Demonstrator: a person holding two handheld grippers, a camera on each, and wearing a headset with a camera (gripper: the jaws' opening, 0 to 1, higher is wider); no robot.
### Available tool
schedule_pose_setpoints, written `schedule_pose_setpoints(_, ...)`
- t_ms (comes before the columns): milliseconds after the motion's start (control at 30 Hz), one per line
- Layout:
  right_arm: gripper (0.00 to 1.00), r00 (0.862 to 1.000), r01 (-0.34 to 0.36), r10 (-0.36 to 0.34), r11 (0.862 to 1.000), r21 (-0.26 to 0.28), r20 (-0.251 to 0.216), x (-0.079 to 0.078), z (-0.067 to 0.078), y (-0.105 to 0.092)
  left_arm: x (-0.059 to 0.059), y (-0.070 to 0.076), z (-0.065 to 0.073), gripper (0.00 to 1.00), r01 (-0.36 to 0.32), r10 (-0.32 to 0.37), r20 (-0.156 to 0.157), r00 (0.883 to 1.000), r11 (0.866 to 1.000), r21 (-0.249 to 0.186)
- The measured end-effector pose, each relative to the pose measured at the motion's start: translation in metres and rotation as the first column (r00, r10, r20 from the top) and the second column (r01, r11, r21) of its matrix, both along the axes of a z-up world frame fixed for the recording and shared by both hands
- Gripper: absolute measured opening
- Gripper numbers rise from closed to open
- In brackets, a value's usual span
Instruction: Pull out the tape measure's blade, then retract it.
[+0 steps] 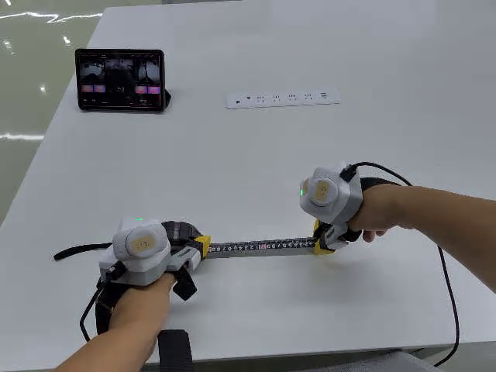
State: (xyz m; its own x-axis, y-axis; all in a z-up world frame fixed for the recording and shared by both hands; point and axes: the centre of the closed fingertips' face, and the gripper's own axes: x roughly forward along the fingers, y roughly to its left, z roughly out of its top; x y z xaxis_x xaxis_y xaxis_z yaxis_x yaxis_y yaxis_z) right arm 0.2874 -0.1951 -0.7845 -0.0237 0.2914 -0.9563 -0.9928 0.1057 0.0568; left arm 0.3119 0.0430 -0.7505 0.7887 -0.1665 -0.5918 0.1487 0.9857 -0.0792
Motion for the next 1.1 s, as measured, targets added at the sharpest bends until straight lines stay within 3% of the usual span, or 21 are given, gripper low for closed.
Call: schedule_pose_setpoints(1100,0.1,1.0,0.002,-0.002,1.0,0.015,0.002,-0.002,0.001,0.014,-0.002,-0.002,0.0,0.61,0.003,-0.003,-0.017,1.0,1.0,-0.001)
